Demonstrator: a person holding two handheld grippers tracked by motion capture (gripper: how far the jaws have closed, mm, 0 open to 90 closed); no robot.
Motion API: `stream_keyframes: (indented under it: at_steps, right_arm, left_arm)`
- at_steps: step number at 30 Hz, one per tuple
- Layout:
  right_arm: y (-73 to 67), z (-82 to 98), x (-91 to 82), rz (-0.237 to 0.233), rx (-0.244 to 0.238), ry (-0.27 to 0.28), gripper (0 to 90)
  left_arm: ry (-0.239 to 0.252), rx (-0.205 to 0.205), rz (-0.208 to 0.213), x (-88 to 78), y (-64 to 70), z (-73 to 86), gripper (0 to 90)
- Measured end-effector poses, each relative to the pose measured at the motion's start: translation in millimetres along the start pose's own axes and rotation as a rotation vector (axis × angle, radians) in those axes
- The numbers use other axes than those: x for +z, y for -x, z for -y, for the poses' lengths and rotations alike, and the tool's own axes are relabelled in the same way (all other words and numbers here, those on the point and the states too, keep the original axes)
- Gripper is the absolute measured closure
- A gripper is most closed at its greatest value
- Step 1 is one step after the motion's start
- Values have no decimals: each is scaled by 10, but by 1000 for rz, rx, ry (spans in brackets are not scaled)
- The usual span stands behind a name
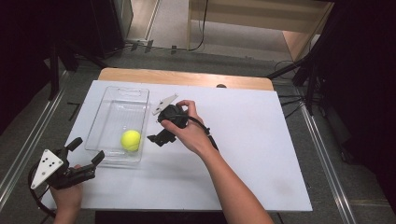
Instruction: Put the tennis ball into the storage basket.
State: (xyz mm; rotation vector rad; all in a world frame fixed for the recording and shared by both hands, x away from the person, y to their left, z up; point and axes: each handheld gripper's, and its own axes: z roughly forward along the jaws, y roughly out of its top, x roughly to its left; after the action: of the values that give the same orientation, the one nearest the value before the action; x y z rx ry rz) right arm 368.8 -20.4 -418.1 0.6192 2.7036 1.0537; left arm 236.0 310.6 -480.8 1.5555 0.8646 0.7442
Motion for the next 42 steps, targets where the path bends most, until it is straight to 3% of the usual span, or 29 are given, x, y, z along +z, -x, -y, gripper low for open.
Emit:
stream_keyframes:
  at_steps: [42]
  right_arm:
    - [180, 853, -567, 96, 146, 88, 4]
  left_arm:
    - [-1, 4, 1, 5, 7, 4, 111]
